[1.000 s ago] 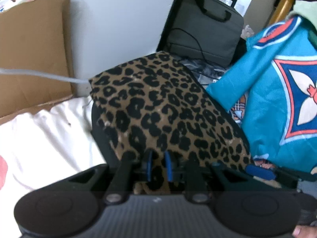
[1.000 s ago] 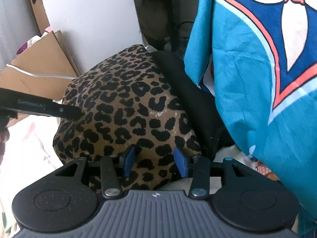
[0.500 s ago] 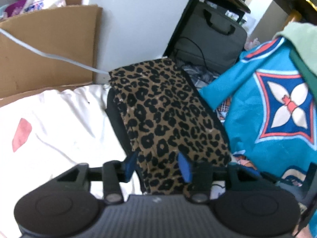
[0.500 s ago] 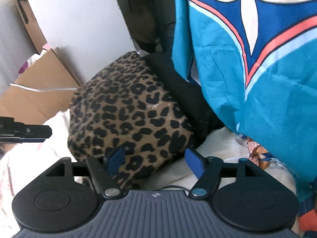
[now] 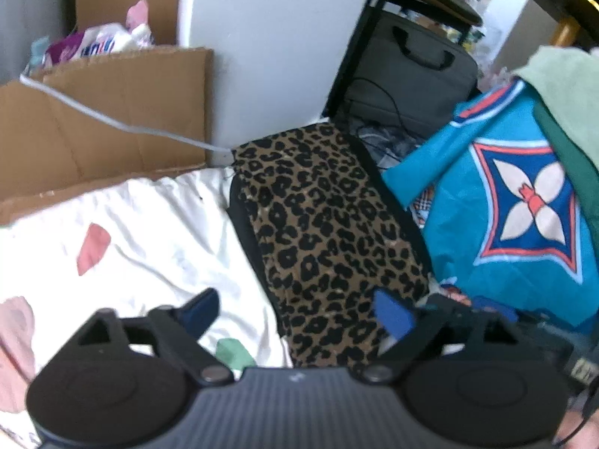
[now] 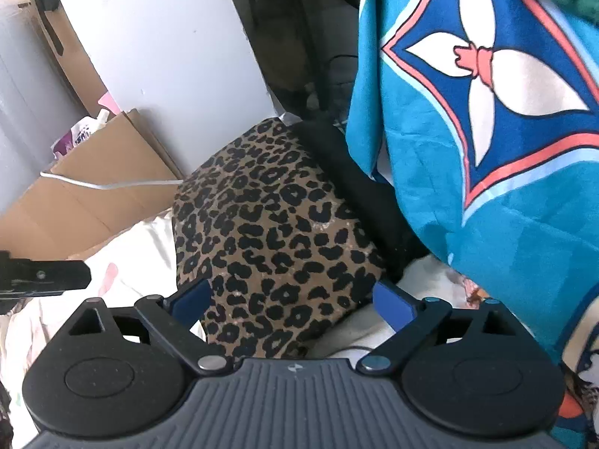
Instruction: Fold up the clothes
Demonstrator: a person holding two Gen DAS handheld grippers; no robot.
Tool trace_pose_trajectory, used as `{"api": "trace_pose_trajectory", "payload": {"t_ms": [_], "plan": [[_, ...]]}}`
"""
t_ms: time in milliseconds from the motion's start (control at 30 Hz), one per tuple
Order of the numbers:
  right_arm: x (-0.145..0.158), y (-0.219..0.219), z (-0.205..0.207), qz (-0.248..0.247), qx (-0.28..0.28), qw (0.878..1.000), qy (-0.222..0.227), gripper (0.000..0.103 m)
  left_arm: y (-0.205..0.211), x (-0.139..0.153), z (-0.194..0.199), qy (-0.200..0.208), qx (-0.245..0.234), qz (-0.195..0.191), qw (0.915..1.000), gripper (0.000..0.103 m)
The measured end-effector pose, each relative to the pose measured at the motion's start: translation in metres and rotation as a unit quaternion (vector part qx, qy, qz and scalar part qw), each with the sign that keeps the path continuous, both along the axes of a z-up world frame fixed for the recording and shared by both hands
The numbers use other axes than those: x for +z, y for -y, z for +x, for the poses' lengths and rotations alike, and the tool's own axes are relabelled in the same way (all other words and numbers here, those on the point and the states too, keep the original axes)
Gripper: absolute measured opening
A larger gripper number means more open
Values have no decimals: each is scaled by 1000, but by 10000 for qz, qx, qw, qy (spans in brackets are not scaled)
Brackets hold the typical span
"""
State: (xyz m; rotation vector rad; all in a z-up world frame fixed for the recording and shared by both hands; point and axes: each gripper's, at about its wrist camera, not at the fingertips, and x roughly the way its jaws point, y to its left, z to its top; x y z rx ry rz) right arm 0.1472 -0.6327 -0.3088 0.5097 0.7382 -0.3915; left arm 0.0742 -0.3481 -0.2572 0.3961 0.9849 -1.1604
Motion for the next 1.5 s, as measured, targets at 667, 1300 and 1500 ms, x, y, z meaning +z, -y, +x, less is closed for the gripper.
{"api": "trace_pose_trajectory", "payload": {"t_ms": [667,1300,1500], "plan": [[57,-20,-1,26,149,9998,-86,103,-74,34,26,-268,112,232,9993,103],[146,-68,7,136,513,9975,-470,103,-153,141,61,85,1166,190,9930,103],[228,-83,-3,-14,617,9976,-302,103,-174,193,50,148,1398,1,9901,103]]}}
